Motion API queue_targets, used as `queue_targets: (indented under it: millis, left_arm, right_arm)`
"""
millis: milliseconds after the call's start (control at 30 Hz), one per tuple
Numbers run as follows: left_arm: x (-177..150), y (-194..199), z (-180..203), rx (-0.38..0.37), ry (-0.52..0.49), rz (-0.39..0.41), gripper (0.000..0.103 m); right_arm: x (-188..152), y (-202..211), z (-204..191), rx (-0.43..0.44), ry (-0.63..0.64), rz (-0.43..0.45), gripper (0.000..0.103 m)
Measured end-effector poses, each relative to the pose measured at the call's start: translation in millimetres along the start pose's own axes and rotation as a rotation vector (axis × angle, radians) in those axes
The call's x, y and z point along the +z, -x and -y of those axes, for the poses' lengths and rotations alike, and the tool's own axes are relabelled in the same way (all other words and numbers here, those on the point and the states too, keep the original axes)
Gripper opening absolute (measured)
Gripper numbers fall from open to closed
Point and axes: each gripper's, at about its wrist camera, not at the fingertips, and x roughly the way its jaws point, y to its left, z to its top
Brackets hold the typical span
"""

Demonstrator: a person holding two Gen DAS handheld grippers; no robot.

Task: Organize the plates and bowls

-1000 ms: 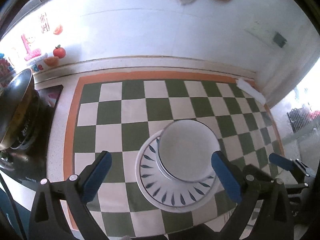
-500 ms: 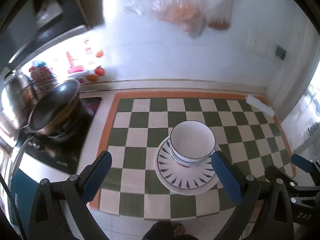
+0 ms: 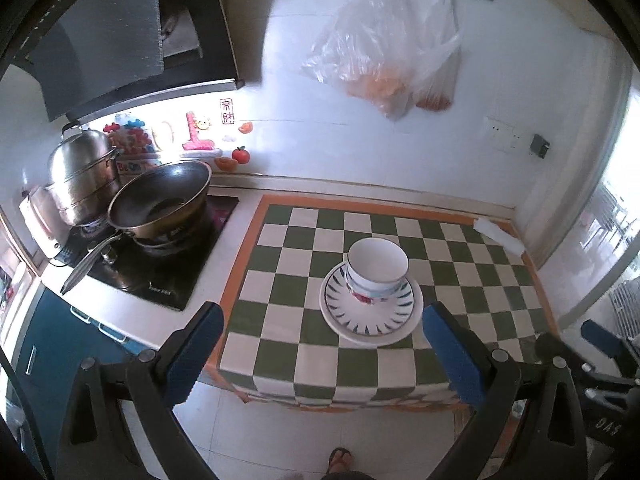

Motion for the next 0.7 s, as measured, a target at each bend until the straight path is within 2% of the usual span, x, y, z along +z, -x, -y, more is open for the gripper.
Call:
queue_targets:
  millis: [167,333,700]
  left_arm:
    - [-25,32,-2,0.031,-0.069,0.014,0.102]
    - [-48,63,-7,0.024,-0.095,0.029,0.103]
    - [-76,118,-23,0.010,-0.093,0.089,0.103]
  right_arm:
    - [-26,54,-15,-0.031,0.000,0.065,0.102]
    - [-54,95,-30,-0.037,-0.017,0.084,0.102]
    - [-99,153,-50,-0.070,-0.013,0.126,0.103]
